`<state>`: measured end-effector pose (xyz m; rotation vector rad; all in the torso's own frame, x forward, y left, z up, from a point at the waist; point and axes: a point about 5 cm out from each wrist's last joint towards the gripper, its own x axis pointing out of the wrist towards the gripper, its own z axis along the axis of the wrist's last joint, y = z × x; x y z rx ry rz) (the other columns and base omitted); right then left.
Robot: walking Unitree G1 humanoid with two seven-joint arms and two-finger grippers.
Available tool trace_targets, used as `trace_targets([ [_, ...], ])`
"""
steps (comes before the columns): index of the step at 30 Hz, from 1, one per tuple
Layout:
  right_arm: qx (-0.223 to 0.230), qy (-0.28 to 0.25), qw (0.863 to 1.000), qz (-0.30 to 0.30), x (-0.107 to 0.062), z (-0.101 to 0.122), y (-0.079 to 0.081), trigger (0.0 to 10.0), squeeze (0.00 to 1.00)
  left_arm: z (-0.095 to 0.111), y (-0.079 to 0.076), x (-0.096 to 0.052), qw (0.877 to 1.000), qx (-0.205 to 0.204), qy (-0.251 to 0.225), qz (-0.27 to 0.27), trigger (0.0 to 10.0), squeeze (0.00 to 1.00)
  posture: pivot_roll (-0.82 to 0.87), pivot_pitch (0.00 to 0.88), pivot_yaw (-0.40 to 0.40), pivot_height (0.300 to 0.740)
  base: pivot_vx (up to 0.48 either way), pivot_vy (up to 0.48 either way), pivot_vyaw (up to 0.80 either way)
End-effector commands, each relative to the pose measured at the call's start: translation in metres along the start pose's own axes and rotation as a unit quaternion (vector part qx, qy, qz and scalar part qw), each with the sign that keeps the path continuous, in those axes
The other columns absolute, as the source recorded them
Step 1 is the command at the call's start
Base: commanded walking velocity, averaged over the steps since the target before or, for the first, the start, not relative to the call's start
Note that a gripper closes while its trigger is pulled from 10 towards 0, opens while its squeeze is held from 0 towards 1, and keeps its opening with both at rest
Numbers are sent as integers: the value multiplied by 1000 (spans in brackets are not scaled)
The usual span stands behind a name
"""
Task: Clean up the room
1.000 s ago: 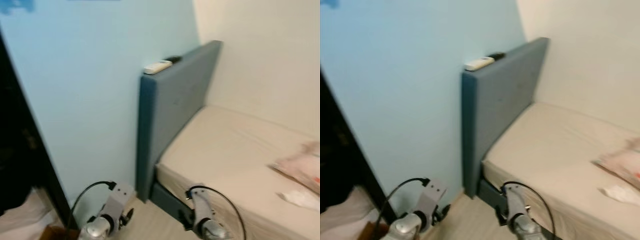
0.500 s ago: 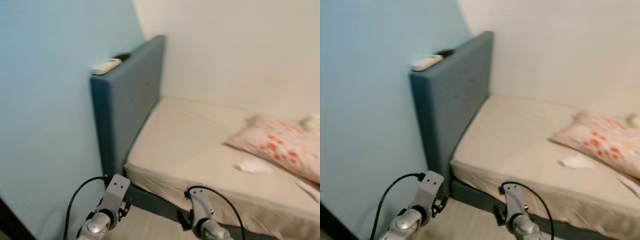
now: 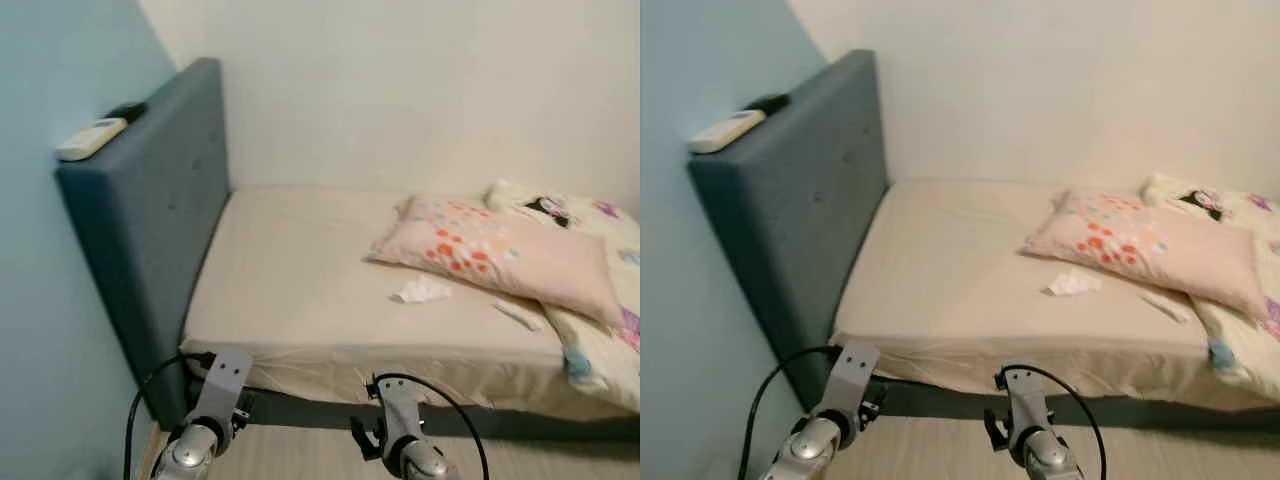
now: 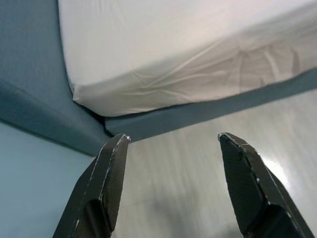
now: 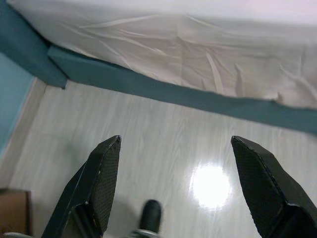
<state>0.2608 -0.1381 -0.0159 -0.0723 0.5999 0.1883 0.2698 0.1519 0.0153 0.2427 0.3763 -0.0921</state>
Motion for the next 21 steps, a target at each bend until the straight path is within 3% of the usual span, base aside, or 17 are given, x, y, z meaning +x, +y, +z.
trace_targets([
  [1, 0, -14, 1000, -11, -1, 4, -6, 10000, 0, -4, 1, 0, 1000, -7, 11, 12, 10000, 0, -22, 44, -35, 740, 0, 0, -800],
  [17, -10, -33, 999, 6, 2, 12, -1, 10000, 0, 2, 2, 4, 999, -31, 0, 29, 10000, 0, -20, 41, -36, 740, 0, 0, -800],
  [21, -17, -48, 999, 19, 3, 17, 3, 10000, 0, 2, 2, 4, 998, -43, -2, 36, 10000, 0, -23, 39, -36, 740, 0, 0, 0],
])
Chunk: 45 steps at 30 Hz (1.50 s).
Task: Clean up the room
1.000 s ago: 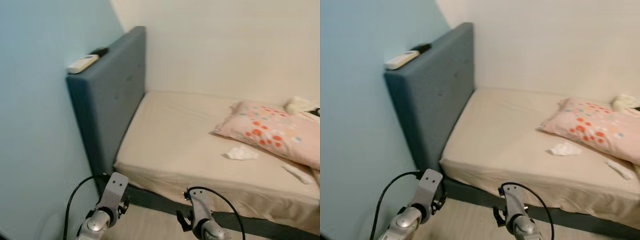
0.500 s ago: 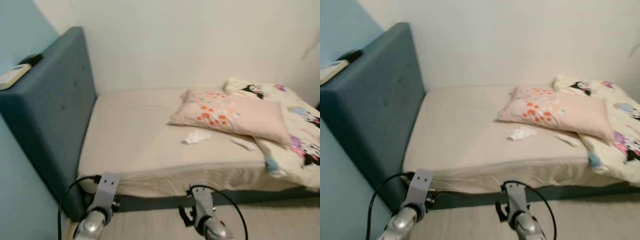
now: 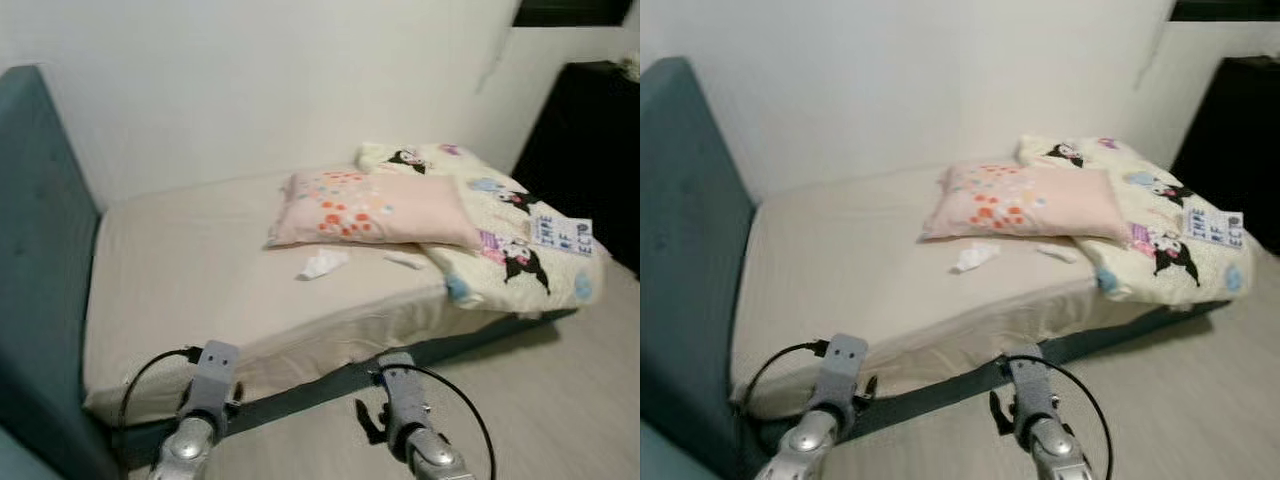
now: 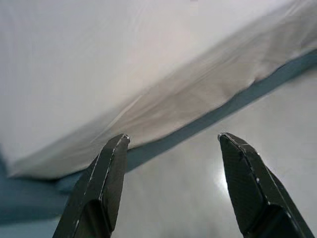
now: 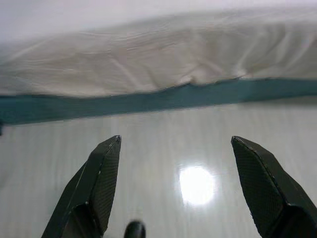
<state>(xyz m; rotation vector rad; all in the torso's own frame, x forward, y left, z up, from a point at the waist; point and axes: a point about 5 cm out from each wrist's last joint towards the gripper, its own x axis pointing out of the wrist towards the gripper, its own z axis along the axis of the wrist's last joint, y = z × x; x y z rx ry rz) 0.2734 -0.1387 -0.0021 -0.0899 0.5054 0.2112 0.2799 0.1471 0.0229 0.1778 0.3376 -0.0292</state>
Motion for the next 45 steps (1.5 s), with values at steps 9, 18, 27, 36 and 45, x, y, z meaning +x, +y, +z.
trace_targets([
  [9, -29, -5, 999, 31, 1, 1, 11, 10000, 0, -6, 9, -1, 999, -20, 4, 26, 10000, 0, -20, 32, -37, 740, 0, 0, 0],
  [18, -36, -15, 999, 27, 1, 2, 12, 10000, 0, -1, 12, -2, 999, -34, -19, 31, 10000, 0, -25, 27, -33, 740, 0, 0, 444],
  [27, -45, -11, 999, 19, -1, -3, 7, 10000, 0, -3, 5, -6, 999, -17, -38, -2, 10000, 0, -27, 19, -36, 740, 0, 0, 0],
  [36, -47, -9, 999, 12, -2, -6, 5, 10000, 0, -5, 3, -7, 999, -23, -36, -6, 10000, 0, -32, 18, -34, 740, 0, 0, 0],
  [45, -47, -5, 999, 16, -3, -10, 7, 10000, 0, -3, 3, -6, 998, -36, -43, -13, 10000, 0, -28, 12, -35, 740, 0, 0, 0],
])
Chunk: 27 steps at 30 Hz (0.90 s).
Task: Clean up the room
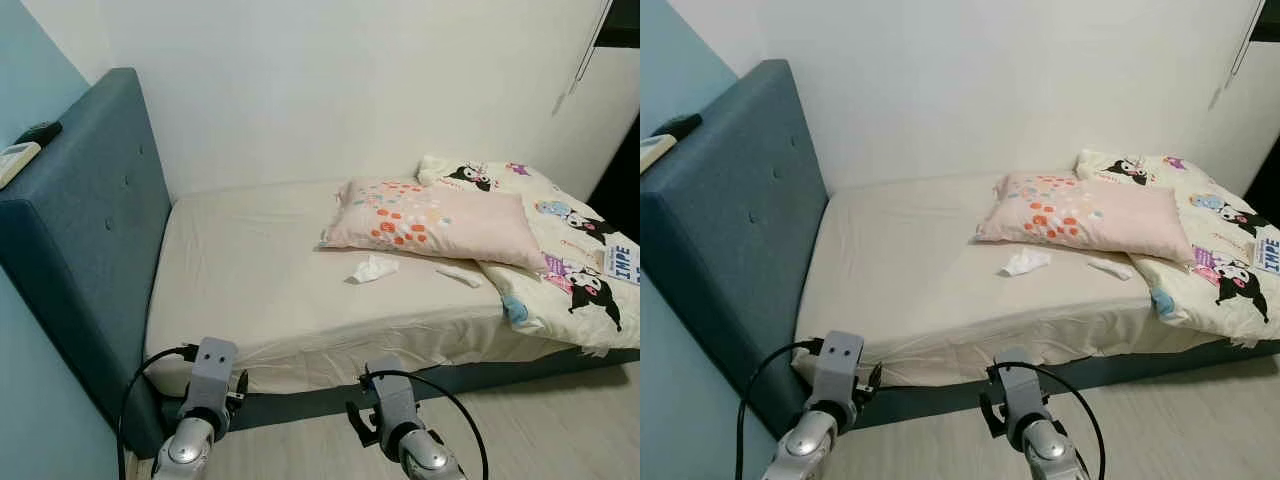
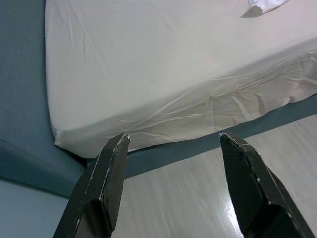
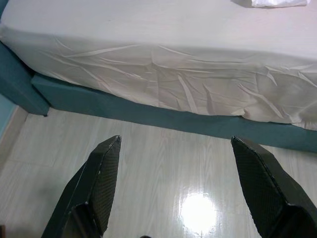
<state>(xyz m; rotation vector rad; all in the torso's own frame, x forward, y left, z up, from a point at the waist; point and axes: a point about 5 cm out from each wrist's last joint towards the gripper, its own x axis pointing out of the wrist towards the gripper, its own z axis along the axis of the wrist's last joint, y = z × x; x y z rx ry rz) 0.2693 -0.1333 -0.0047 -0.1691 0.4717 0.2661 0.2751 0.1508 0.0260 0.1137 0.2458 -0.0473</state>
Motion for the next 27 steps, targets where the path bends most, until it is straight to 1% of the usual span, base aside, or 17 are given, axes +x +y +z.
trace_targets([
  [1, -1, 8, 1000, 1, -1, -6, 2, 10000, 0, -4, 0, -1, 1000, -6, 4, -2, 10000, 0, -28, 12, -35, 740, 0, 0, 0],
  [5, 0, 9, 1000, -3, -1, -6, 1, 10000, 0, -4, -1, -1, 1000, -8, 1, -5, 10000, 0, -28, 10, -34, 740, 0, 0, 0],
  [11, 0, 11, 1000, -7, -1, -7, 0, 10000, 0, -9, 0, -1, 1000, -5, 16, 4, 10000, 0, -29, 10, -34, 740, 0, 0, 0],
  [16, -1, 11, 1000, -7, -1, -8, 0, 10000, 0, -7, 0, -1, 1000, -6, 10, -3, 10000, 0, -27, 14, -34, 740, 0, 0, 0],
  [19, -1, 11, 1000, -6, -1, -8, 1, 10000, 0, -4, -2, 0, 1000, -5, 1, -10, 10000, 0, -26, 18, -33, 740, 0, -475, 0],
  [26, -2, 12, 1000, -7, -1, -7, 1, 10000, 0, -3, -2, 0, 1000, -3, -1, -8, 10000, 0, -26, 22, -33, 740, 0, -461, 0],
  [27, -1, 12, 1000, -7, -1, -8, 1, 10000, 0, -4, -2, 0, 1000, -4, 3, -7, 10000, 0, -25, 21, -33, 740, 0, 0, 0],
])
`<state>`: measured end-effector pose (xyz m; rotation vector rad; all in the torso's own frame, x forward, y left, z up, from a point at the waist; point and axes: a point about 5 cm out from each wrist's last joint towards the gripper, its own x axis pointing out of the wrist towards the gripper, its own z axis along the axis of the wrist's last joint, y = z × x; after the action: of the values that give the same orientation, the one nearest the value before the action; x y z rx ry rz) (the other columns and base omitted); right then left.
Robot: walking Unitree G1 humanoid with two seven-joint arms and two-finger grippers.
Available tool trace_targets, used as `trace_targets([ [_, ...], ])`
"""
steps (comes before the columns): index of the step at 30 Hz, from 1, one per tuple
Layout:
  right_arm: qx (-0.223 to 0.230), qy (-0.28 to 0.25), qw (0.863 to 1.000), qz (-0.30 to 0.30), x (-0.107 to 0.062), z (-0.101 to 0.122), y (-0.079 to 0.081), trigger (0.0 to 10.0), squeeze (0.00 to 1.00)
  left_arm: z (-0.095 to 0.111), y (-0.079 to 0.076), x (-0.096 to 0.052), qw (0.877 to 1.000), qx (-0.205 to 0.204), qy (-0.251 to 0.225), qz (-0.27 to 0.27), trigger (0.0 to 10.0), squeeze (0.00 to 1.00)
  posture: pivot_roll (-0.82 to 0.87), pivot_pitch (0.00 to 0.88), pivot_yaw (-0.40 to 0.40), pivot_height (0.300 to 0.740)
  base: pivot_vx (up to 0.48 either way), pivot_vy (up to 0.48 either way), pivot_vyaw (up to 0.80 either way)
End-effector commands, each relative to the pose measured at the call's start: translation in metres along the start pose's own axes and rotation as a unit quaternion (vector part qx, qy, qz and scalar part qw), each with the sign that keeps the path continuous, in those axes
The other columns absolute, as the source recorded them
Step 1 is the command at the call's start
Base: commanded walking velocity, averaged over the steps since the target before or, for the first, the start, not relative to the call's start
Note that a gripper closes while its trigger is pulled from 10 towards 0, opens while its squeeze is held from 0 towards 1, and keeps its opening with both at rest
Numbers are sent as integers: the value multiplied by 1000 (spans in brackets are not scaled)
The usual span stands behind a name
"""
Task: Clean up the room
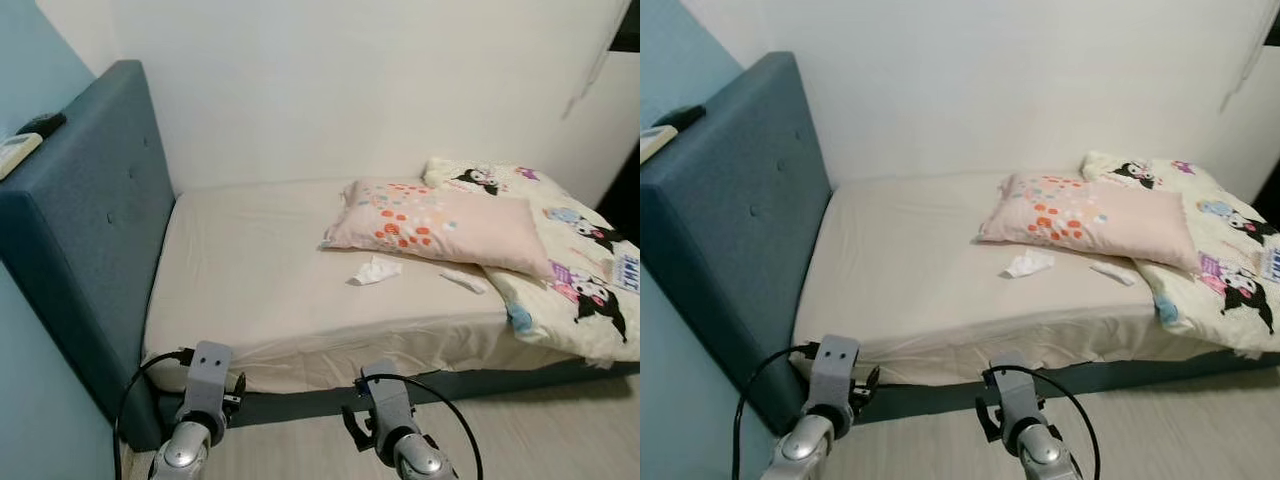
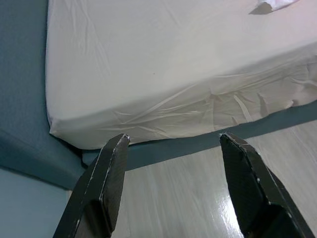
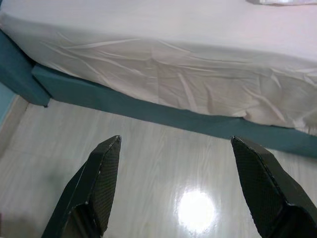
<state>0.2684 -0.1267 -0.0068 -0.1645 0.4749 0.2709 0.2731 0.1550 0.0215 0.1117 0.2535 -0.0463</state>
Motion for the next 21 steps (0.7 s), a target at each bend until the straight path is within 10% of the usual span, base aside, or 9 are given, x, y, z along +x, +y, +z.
trace_targets([
  [1, -3, 11, 1000, -10, -3, -7, -6, 10000, 0, 1, -6, 1, 1000, -4, 2, -6, 10000, 0, -25, 21, -33, 740, 0, 0, 0],
  [21, 0, 19, 1000, -14, -3, -12, -6, 10000, 0, -6, -8, 4, 999, 23, 24, -21, 10000, 0, -26, 20, -28, 740, 0, 0, 0],
])
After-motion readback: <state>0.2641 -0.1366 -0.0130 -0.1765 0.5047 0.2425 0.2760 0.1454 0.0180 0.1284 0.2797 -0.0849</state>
